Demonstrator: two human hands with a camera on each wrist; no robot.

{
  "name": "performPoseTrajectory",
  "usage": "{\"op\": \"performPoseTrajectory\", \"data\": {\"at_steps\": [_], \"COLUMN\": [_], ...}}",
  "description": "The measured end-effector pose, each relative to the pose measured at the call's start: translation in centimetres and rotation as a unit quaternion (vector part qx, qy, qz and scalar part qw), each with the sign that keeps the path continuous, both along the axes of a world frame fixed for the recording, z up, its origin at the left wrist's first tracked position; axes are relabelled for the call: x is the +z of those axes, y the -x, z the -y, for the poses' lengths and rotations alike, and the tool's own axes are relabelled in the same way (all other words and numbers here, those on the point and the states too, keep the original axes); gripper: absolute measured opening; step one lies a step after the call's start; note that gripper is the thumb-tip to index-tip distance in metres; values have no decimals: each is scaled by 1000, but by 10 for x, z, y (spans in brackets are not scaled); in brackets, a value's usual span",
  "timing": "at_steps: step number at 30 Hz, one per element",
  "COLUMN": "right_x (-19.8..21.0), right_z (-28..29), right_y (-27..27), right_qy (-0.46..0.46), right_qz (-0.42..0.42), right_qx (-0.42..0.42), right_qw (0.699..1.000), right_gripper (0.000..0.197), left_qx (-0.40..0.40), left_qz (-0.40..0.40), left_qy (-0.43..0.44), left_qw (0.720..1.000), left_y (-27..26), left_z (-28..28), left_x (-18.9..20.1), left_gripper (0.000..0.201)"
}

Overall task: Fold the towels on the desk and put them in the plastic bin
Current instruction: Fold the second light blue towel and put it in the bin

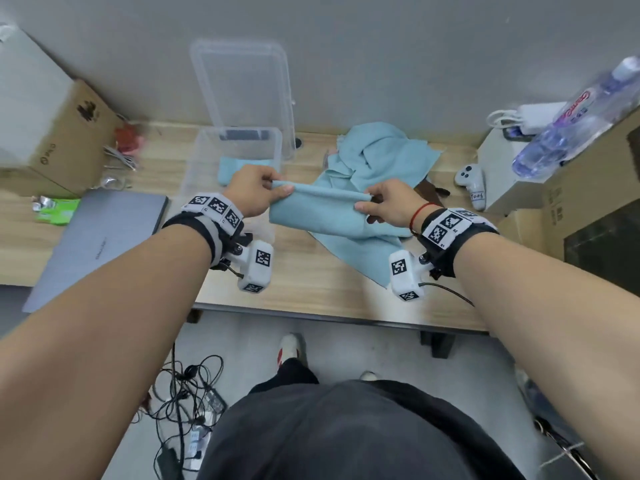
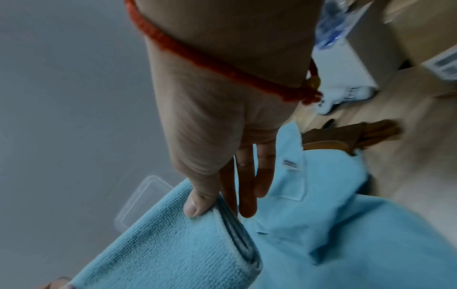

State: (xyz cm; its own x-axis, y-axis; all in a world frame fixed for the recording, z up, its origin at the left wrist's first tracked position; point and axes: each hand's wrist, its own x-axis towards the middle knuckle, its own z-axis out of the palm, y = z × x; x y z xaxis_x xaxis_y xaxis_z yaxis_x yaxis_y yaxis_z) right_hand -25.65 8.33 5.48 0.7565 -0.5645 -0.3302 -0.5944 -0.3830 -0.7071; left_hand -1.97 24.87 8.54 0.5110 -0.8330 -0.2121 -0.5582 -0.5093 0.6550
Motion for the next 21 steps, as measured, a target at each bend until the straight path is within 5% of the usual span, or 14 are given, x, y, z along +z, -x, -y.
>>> {"op": "performPoseTrajectory", "data": {"at_steps": [12,21], "right_x": [7,-37], "right_z": [-2,9], "right_y": [-197,-301], "right_qy": [100,204], "right_qz": [-39,-107], "right_qx": [47,8], "right_qw": [993,973], "right_gripper": [18,22], "left_qx": [-14,-68], "left_qz": [112,109], "left_qy": [-87,-116], "left_qw": [990,985], "left_y": [-185,-283], "left_z": [-7,30], "left_x": [0,-54], "left_gripper": [20,10]}}
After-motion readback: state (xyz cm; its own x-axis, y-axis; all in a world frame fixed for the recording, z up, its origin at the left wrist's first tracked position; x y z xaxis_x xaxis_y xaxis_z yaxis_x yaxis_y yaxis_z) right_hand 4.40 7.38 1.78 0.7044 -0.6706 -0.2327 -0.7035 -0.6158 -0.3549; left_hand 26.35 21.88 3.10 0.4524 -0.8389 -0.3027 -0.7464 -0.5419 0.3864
